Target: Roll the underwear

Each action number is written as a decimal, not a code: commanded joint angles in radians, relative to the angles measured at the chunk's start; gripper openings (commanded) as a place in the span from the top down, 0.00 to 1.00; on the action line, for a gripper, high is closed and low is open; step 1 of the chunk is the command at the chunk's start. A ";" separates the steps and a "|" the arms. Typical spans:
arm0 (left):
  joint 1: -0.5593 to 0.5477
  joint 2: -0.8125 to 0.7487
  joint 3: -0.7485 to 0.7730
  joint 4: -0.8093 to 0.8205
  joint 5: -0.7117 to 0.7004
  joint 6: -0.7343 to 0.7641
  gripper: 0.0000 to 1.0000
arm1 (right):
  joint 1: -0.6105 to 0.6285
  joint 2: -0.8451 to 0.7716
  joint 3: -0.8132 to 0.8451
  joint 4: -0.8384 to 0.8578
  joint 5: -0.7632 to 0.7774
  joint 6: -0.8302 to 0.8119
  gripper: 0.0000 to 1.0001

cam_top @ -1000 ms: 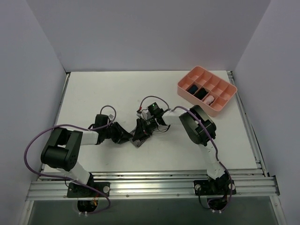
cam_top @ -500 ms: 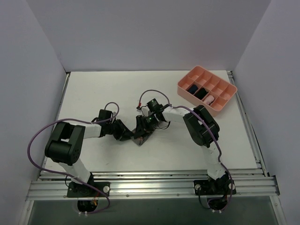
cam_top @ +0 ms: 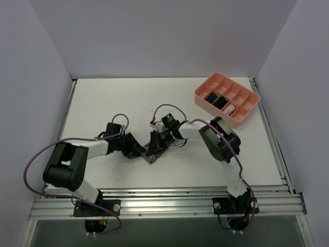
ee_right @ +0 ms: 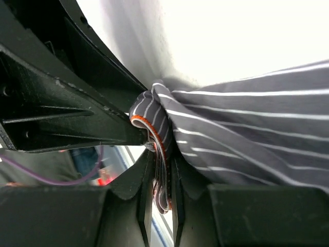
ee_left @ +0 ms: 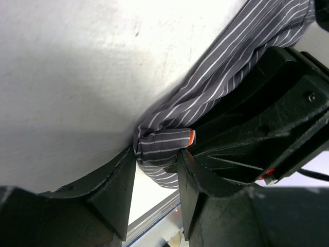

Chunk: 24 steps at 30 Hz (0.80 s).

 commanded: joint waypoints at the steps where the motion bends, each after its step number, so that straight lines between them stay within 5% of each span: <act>1: 0.015 -0.039 -0.049 -0.011 -0.032 0.051 0.54 | -0.005 0.033 -0.059 0.080 -0.013 0.104 1.00; 19: 0.015 -0.003 -0.083 0.012 -0.058 0.057 0.50 | -0.008 0.076 -0.223 0.794 -0.087 0.644 1.00; 24: 0.017 0.020 -0.081 0.007 -0.081 0.048 0.50 | -0.004 0.083 -0.252 0.839 -0.090 0.683 1.00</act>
